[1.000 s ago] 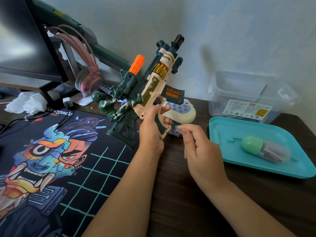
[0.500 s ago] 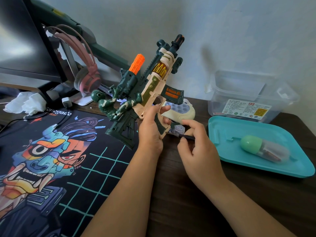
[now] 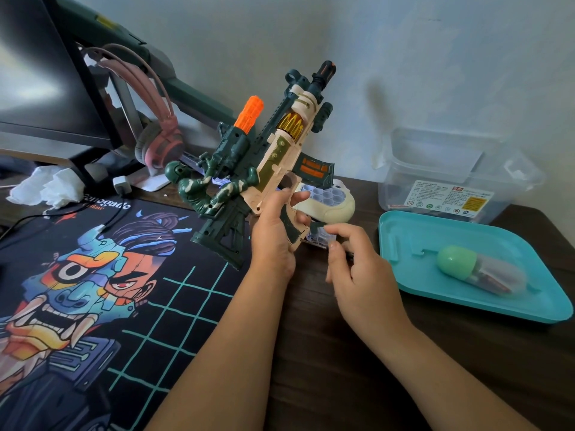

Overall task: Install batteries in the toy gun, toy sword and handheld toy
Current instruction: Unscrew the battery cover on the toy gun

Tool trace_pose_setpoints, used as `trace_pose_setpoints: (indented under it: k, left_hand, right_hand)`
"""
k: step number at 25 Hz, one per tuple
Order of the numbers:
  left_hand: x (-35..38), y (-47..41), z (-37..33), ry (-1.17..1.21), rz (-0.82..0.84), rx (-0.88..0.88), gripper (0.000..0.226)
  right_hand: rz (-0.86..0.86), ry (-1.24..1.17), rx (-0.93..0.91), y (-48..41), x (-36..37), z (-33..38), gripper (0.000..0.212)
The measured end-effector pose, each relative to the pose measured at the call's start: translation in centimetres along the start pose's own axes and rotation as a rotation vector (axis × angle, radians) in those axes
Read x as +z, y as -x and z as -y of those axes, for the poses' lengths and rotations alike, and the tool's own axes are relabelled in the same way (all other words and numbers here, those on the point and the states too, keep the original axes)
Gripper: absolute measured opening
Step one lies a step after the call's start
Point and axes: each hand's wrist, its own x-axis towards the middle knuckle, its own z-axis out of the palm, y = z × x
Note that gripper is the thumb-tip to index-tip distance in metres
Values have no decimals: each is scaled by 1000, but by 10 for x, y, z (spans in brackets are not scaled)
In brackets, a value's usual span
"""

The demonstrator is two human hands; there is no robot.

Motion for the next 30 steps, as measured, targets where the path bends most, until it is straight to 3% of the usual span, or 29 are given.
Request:
trace_pose_setpoints:
  k: [3,6,10,13,15,17,19,22,25,30]
  left_hand:
    - [-5,6,-17,-167,8,59,11]
    - [-25,11,-54,-439,39,115,33]
    - [-45,37,-85,-813,55,101,41]
    - [-67,54,-77,-764,85,19,37]
    - [-80,54,-73,-779,134,46,53]
    - [-77,62,-82,-723,128,42,39]
    - [-77,67,-84,-911,121,163,20]
    - [-88,58,-89,-1082,84,149,34]
    - [-102,43,-94,-917,-8,109,41]
    - [-117,42,-93,-806,40,83,29]
  right_hand:
    - [-35,-219,117,1,-3,3,23]
    - [-43,-409,288,2,-4,10,21]
    - [80,-485,356,6,11,19,20]
    - [127,-473,361,14,25,23,20]
    - [116,-445,368,19,31,20,22]
    - [115,-426,375,22,33,17,20]
    - [116,-416,373,24,33,17,19]
    - [118,-384,353,24,33,17,17]
    - [125,-386,355,23,33,18,18]
    - [138,-384,319,24,33,18,17]
